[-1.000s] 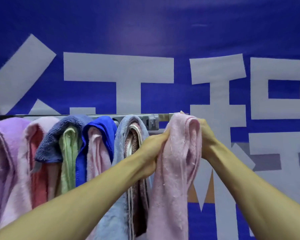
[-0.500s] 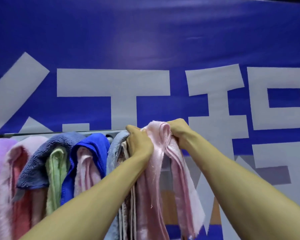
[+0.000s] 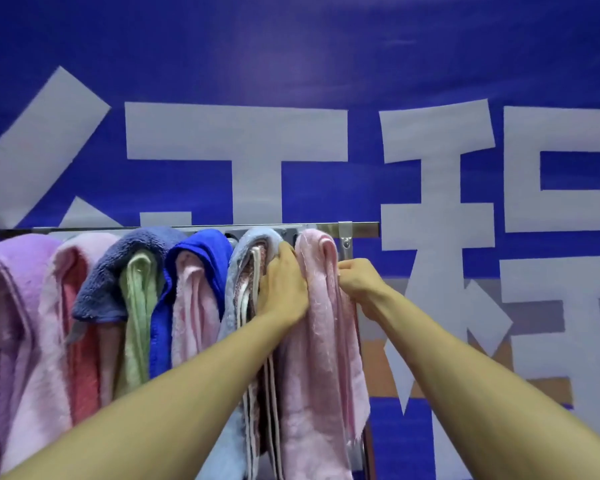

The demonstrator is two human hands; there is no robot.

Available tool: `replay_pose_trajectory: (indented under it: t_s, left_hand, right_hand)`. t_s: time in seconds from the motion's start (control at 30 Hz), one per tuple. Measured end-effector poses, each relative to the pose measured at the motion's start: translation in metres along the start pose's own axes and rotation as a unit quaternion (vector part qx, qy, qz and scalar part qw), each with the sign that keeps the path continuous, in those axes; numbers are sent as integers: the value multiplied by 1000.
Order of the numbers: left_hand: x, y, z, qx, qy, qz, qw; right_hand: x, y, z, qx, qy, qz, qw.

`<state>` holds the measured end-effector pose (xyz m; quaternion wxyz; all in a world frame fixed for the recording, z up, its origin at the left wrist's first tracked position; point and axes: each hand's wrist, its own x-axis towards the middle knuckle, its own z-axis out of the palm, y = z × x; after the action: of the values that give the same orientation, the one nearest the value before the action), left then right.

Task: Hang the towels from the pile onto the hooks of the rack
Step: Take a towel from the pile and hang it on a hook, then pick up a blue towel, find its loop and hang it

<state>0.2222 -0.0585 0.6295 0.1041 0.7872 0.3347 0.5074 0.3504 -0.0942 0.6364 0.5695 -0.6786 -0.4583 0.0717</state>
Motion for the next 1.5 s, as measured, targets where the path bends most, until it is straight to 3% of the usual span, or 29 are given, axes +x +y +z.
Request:
replay_pose_trajectory:
  t_s: [0.2, 0.3, 0.37, 0.57, 0.77, 1.0, 1.33, 1.5]
  left_hand:
    - [-35, -20, -14, -57, 20, 77, 995]
    - [-59, -37, -22, -103, 13, 59, 993]
    - [-78, -50, -30, -142, -37, 38, 989]
    - [-138, -84, -61, -220, -174, -64, 958]
    - [-226, -129, -79, -136, -322, -109, 930]
    - [-332, -195, -63, -46, -495, -157, 853]
    - [-417, -298, 12, -39, -543, -231, 806]
    - [-452, -368, 57, 4, -555, -269, 787]
  right_hand:
    - [-27, 15, 6, -2, 92, -8, 996]
    - [-54, 20, 15, 36, 139, -26, 989]
    - [-76, 24, 22, 28, 143, -37, 989]
    - [-150, 40, 48, 59, 3, 31, 998]
    - [-244, 74, 84, -33, -148, 97, 984]
    - [-321, 173, 145, -68, -256, 205, 942]
    - [-361, 331, 219, -125, -304, 291, 899]
    - [-372, 401, 258, -210, -347, 294, 866]
